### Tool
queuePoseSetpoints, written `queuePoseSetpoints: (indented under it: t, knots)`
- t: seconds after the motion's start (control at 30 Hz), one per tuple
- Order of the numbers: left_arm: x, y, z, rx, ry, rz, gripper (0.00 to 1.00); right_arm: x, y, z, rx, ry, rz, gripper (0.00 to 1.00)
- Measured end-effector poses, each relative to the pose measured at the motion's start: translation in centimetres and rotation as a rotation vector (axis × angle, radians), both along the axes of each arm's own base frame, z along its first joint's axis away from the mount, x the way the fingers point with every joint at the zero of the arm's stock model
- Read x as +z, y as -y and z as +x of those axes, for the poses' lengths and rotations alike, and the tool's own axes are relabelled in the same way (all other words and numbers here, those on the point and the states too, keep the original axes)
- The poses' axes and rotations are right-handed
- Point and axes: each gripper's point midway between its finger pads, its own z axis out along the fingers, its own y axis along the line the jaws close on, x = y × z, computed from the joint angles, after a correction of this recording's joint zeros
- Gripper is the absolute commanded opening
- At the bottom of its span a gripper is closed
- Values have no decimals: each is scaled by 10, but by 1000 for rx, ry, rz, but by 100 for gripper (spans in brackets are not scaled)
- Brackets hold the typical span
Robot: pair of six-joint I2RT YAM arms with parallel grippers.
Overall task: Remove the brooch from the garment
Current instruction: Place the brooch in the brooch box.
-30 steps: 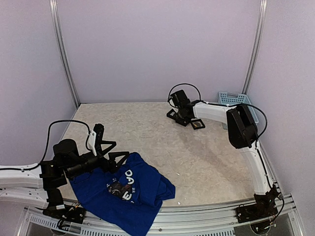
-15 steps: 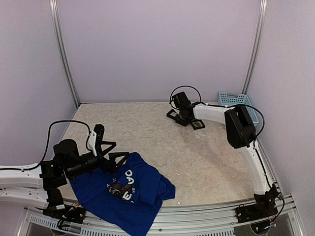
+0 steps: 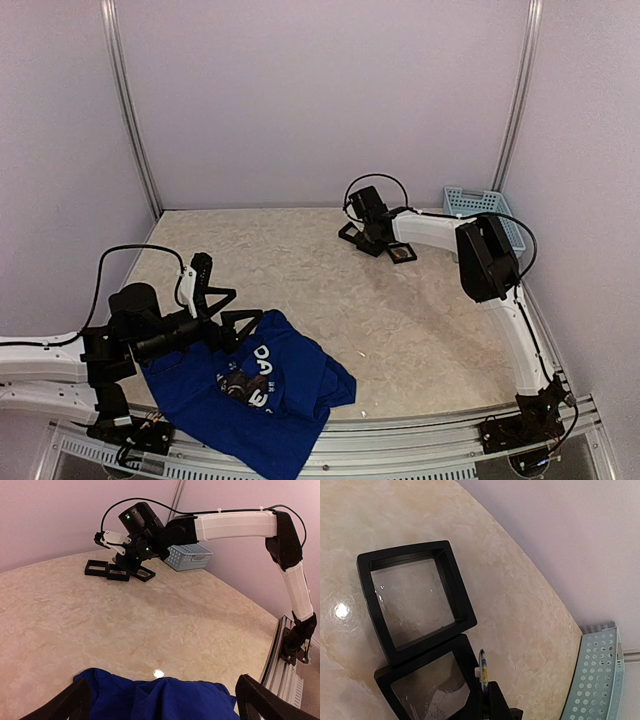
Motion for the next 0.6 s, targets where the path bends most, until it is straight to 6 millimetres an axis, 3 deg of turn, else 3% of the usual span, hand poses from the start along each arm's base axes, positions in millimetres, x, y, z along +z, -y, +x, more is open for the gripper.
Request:
queuePoseSetpoints:
  t: [0.6]
  knots:
    - [-2,1,0,-5,-4,5,99,0,1,-5,4,-1,15,0]
